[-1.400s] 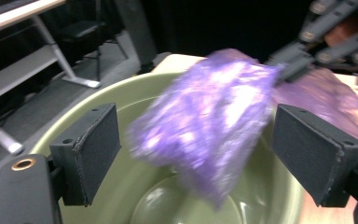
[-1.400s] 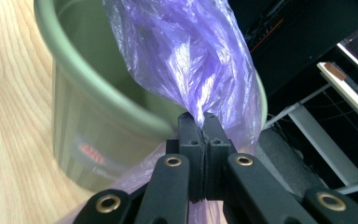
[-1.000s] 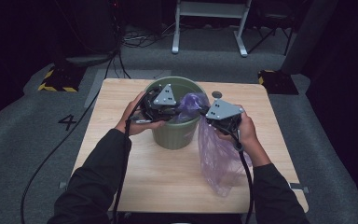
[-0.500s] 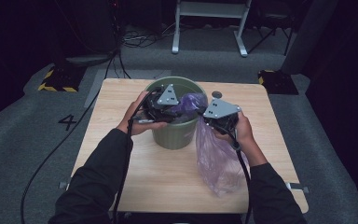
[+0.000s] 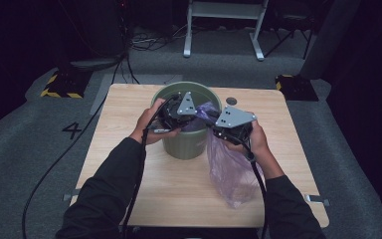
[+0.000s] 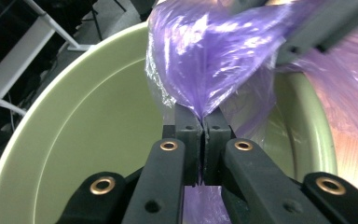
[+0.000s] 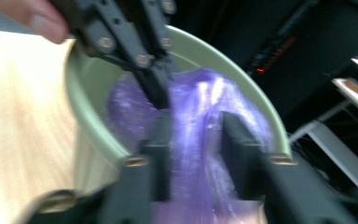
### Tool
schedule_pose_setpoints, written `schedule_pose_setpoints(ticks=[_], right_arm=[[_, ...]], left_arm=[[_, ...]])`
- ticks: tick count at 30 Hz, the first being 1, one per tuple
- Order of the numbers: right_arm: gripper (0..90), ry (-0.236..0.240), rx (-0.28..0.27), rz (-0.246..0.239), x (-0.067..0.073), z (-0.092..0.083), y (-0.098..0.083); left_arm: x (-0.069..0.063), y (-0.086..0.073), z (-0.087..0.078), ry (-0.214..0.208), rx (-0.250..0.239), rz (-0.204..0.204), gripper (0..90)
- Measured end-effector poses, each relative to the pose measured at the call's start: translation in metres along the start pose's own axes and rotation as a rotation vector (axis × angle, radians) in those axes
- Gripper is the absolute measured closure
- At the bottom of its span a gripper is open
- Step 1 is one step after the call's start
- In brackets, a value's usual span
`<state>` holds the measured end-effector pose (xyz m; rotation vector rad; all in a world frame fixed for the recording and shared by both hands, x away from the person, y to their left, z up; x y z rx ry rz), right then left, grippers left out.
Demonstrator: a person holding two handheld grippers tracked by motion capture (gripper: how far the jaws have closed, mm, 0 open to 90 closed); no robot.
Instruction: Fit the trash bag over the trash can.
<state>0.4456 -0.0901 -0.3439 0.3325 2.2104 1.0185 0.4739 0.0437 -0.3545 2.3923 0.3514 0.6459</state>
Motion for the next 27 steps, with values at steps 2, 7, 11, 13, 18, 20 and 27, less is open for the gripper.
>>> schedule_pose_setpoints(ticks=[2,7,11,13,18,20,27], right_arm=[[44.4,-0.014,-0.006,0.041,-0.003,-0.005,-0.005],[29.8,-0.016,0.004,0.111,-0.005,-0.012,-0.018],[22.6,-0.008,0.030,0.140,-0.002,-0.017,-0.034],[19.1,-0.003,0.050,0.149,0.001,-0.018,-0.044],[21.5,0.025,0.099,0.179,0.007,-0.013,-0.067],[30.7,0.003,0.125,0.187,0.008,-0.008,-0.077],[85.2,-0.019,0.124,0.155,0.007,-0.009,-0.085]], left_arm=[[0.001,-0.002,0.000,-0.005,-0.003,-0.011,89.0],[0.004,-0.010,-0.001,-0.006,0.000,-0.032,89.2],[0.007,-0.015,-0.001,-0.011,-0.013,-0.059,89.3],[0.007,-0.016,-0.003,-0.013,-0.020,-0.068,89.3],[0.011,-0.020,-0.005,-0.011,-0.038,-0.087,89.3],[0.011,-0.022,-0.006,-0.023,-0.052,-0.102,89.2],[0.013,-0.022,-0.008,-0.024,-0.077,-0.119,88.8]])
Point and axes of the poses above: each handheld gripper's, and its own axes: z roughly forward along the jaws, y roughly out of its top, x roughly to its left, the point moved 6 cm from there along z, roughly forward along the jaws, and after that the axes turned 5 degrees about x, right-handed, at the moved point
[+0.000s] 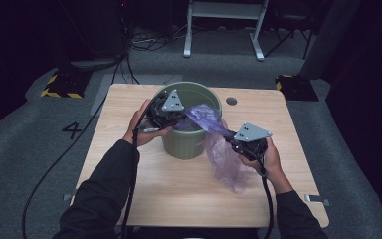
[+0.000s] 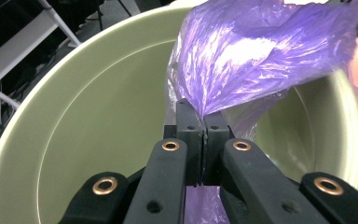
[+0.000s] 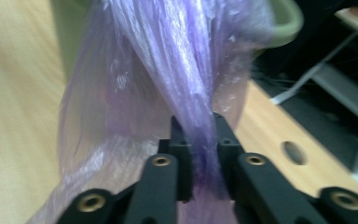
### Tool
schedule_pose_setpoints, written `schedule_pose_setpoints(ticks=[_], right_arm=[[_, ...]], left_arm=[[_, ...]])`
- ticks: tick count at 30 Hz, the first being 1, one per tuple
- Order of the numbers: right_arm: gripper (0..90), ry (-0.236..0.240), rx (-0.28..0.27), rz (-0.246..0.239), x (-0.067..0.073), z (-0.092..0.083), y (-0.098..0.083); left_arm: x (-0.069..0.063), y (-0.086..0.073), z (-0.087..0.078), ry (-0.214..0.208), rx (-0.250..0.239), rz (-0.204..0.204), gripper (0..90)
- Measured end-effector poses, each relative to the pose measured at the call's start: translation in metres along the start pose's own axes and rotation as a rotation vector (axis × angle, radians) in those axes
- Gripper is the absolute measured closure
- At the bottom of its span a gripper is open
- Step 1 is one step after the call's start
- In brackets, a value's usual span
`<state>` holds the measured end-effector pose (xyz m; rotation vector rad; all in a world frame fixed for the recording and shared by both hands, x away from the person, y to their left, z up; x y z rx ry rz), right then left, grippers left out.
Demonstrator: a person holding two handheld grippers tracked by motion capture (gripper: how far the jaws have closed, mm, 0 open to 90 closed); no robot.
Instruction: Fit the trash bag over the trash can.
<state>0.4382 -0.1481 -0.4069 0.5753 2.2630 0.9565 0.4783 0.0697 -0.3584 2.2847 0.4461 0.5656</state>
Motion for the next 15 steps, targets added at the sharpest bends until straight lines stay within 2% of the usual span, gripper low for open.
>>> schedule_pose_setpoints(ticks=[1,2,3,4,5,7,9,11,14,15], right_arm=[[86.9,-0.043,-0.008,-0.007,-0.005,-0.005,0.004],[86.9,-0.043,-0.008,-0.007,-0.005,-0.005,0.004],[87.3,-0.086,-0.017,-0.009,-0.012,-0.012,0.008],[87.3,-0.086,-0.017,-0.009,-0.012,-0.012,0.008],[87.3,-0.108,-0.016,-0.020,-0.016,-0.015,0.011],[87.6,-0.148,-0.006,-0.044,-0.023,-0.021,0.018],[87.5,-0.196,0.024,-0.100,-0.029,-0.024,0.028],[87.6,-0.218,0.055,-0.135,-0.033,-0.026,0.034],[87.8,-0.247,0.094,-0.157,-0.041,-0.025,0.042],[87.9,-0.258,0.094,-0.152,-0.043,-0.025,0.044]], left_arm=[[0.001,0.000,0.000,0.000,-0.007,-0.009,86.3],[0.001,0.000,-0.001,-0.008,-0.006,-0.008,86.3],[0.000,-0.001,-0.002,-0.013,-0.001,0.002,79.8],[0.000,-0.001,-0.002,-0.001,0.001,-0.001,79.8],[0.001,-0.001,-0.003,0.012,-0.002,-0.016,71.7],[0.003,0.000,-0.005,0.012,-0.021,-0.030,62.5],[0.003,0.000,-0.006,0.024,-0.020,-0.036,46.0],[0.004,-0.001,-0.007,0.038,-0.017,-0.040,35.1],[0.007,-0.004,-0.010,0.026,-0.029,-0.070,20.4],[0.008,-0.005,-0.010,0.023,-0.034,-0.076,18.8]])
Point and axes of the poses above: each handheld gripper's, and its own axes: z roughly forward along the jaws, y roughly out of its top, x roughly to its left, the point moved 6 cm from there along z, roughly forward along the jaws, and after that the axes turned 5 degrees about x, right-handed, at the moved point
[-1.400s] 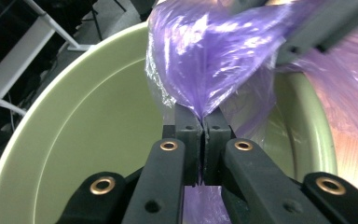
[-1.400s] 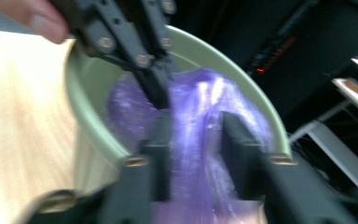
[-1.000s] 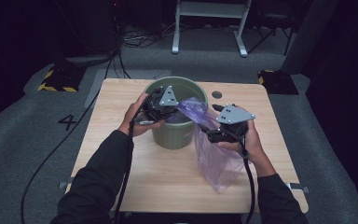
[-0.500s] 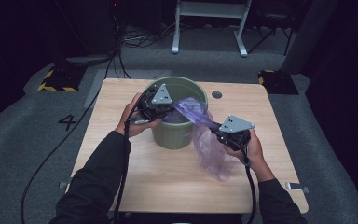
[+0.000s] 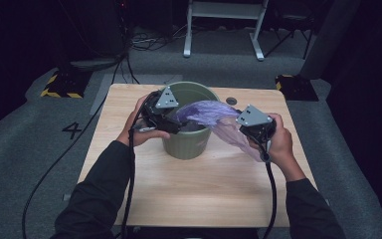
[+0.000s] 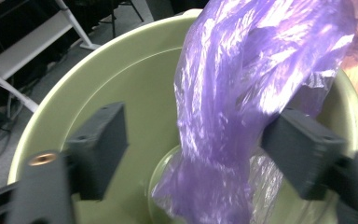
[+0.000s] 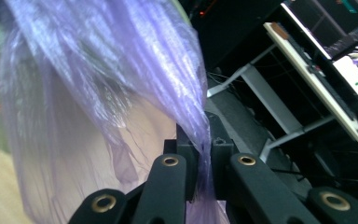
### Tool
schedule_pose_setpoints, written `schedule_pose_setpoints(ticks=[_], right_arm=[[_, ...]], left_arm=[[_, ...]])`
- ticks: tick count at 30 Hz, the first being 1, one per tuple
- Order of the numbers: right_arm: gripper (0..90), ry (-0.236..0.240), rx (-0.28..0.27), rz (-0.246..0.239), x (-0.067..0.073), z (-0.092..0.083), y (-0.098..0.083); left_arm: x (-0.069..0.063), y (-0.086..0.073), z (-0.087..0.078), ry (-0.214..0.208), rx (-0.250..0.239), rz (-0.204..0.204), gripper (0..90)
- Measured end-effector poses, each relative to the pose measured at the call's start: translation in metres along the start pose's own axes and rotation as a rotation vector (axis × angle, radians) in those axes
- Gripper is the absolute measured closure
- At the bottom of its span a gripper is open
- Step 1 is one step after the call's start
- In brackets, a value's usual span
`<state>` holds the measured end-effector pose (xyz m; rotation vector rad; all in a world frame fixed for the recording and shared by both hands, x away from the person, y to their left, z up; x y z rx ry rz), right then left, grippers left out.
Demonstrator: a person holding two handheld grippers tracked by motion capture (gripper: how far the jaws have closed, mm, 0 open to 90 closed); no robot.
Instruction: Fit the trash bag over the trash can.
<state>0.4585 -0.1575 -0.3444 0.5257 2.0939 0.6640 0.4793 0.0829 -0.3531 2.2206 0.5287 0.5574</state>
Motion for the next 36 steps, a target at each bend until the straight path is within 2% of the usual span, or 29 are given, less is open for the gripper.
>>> schedule_pose_setpoints(ticks=[3,5,7,11,17,20,21,26,27,31,33,36], right_arm=[[88.1,-0.006,-0.013,0.025,-0.005,0.003,0.005],[88.0,-0.011,-0.013,0.023,-0.005,0.004,0.006],[87.8,-0.018,-0.017,0.011,-0.004,0.005,0.013],[87.1,-0.016,-0.039,0.000,0.000,0.004,0.027],[83.6,0.012,-0.078,-0.042,0.014,0.005,0.049],[84.1,0.042,-0.101,-0.057,0.022,0.003,0.057],[83.6,0.048,-0.112,-0.059,0.024,0.003,0.059],[83.0,0.090,-0.152,-0.054,0.032,0.000,0.066],[83.1,0.098,-0.161,-0.049,0.033,-0.001,0.067],[82.2,0.121,-0.180,-0.055,0.038,-0.002,0.071],[78.8,0.126,-0.185,-0.054,0.039,-0.002,0.072],[68.6,0.119,-0.186,-0.046,0.039,-0.002,0.072]], left_arm=[[0.004,-0.003,-0.005,-0.025,-0.031,-0.031,16.5],[0.005,-0.002,-0.009,-0.034,-0.054,-0.036,15.7],[0.002,0.001,-0.012,-0.040,-0.074,-0.025,15.8],[-0.011,0.011,-0.012,-0.042,-0.076,0.019,16.1],[-0.024,0.028,-0.004,-0.054,-0.071,0.033,19.6],[-0.026,0.032,0.000,-0.067,-0.058,0.031,30.2],[-0.026,0.033,0.001,-0.071,-0.059,0.025,30.2],[-0.028,0.034,0.002,-0.098,-0.074,0.033,49.9],[-0.029,0.033,0.003,-0.110,-0.071,0.034,49.9],[-0.032,0.034,0.003,-0.104,-0.072,0.070,70.4],[-0.033,0.034,0.004,-0.096,-0.069,0.092,80.3],[-0.033,0.034,0.004,-0.089,-0.073,0.101,87.1]])
Point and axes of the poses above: each handheld gripper's, and its own axes: z roughly forward along the jaws, y roughly out of its top, x roughly to its left, the point moved 6 cm from there along z, roughly forward along the jaws, and after that the axes turned 5 degrees about x, right-handed, at the moved point
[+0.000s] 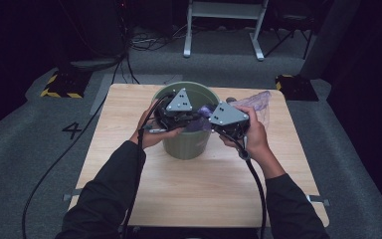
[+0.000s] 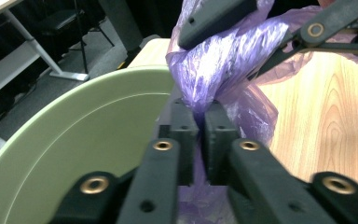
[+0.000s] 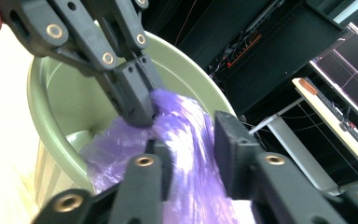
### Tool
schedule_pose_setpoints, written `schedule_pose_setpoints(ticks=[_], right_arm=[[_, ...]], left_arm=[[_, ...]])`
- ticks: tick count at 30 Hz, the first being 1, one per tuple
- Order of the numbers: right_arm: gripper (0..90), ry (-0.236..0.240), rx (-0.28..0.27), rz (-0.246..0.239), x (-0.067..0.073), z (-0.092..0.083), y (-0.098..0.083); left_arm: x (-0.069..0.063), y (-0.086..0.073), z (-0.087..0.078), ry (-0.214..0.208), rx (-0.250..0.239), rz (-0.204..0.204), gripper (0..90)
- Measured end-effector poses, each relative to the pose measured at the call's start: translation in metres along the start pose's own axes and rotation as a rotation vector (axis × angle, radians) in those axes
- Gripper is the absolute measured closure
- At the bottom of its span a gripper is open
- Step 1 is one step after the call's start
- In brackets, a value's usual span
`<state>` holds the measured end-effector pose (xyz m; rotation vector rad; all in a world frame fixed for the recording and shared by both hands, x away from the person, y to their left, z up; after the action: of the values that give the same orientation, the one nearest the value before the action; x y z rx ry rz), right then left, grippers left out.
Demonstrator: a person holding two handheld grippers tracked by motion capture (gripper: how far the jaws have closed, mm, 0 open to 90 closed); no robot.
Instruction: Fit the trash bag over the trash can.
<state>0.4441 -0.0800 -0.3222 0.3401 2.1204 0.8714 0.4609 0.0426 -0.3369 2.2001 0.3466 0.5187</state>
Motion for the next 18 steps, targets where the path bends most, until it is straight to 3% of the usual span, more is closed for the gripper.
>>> schedule_pose_setpoints(ticks=[4,7,13,17,18], right_arm=[[46.3,-0.024,0.008,0.031,-0.003,-0.002,-0.005],[32.2,0.024,-0.017,0.080,-0.004,-0.007,-0.008],[25.9,0.013,-0.023,0.088,-0.006,-0.026,-0.021],[24.9,-0.040,-0.025,0.143,-0.012,-0.039,-0.041],[24.7,-0.071,-0.023,0.183,-0.015,-0.043,-0.050]], left_arm=[[0.004,-0.004,-0.001,0.025,0.005,-0.011,88.9],[0.008,-0.008,-0.001,0.040,0.011,-0.032,89.2],[0.018,-0.021,-0.009,0.068,0.015,-0.058,89.3],[0.024,-0.030,-0.017,0.075,0.005,-0.083,89.2],[0.026,-0.033,-0.018,0.075,0.004,-0.088,89.2]])
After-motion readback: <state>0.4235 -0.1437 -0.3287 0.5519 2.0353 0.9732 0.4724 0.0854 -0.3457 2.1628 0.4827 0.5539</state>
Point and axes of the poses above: each handheld gripper's, and its own axes: z roughly forward along the jaws, y roughly out of its top, x roughly to its left, the point moved 6 cm from there along z, roughly forward along the jaws, and after that the axes turned 5 degrees about x, right-handed, at the moved point
